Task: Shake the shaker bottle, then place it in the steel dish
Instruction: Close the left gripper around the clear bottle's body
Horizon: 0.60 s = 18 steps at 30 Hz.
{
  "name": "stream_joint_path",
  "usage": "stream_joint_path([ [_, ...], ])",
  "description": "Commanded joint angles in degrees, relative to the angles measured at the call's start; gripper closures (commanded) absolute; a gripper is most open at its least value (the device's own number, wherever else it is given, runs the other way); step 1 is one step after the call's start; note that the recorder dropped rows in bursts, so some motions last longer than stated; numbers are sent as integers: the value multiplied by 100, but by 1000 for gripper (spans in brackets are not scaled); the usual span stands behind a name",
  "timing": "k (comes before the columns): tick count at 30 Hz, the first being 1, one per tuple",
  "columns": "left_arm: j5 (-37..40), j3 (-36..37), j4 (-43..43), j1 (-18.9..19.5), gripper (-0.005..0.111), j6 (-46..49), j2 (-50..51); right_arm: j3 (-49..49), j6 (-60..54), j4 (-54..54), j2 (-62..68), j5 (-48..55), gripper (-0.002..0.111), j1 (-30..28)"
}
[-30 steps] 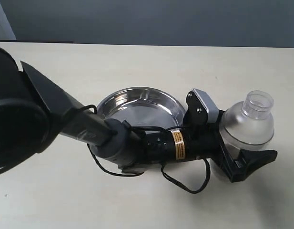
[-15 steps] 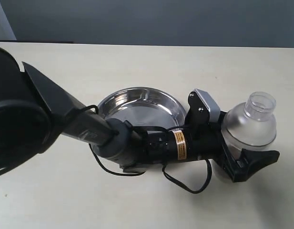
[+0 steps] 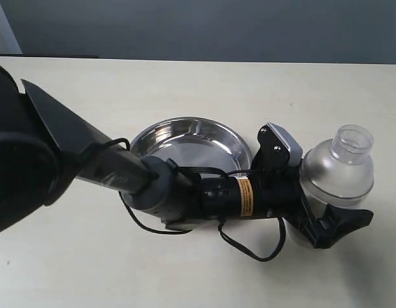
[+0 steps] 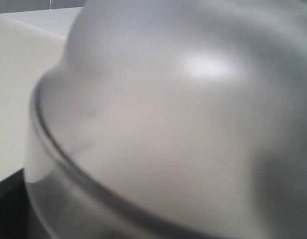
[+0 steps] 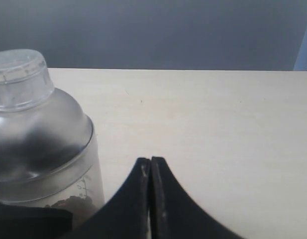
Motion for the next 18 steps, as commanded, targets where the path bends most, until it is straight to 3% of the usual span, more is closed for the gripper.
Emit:
stream_joint_path([
  [1,2,-15,71,-34,5,-49,-65,7,-2,-7,-22,-79,109,20],
  [6,35,-15,46,-34,6,-61,-65,7,-2,-7,-22,-79,109,20],
  [8,57,-15,-7,-34,14,-100,-65,7,-2,-7,-22,-79,109,20],
  [11,120,-15,-90,-34,38,-215,-65,7,-2,-7,-22,-79,109,20],
  [16,131,-15,-90,-34,103,-215,-65,7,-2,-7,-22,-79,109,20],
  [18,131,-15,-70,-34,105,-215,-65,7,-2,-7,-22,-79,109,20],
])
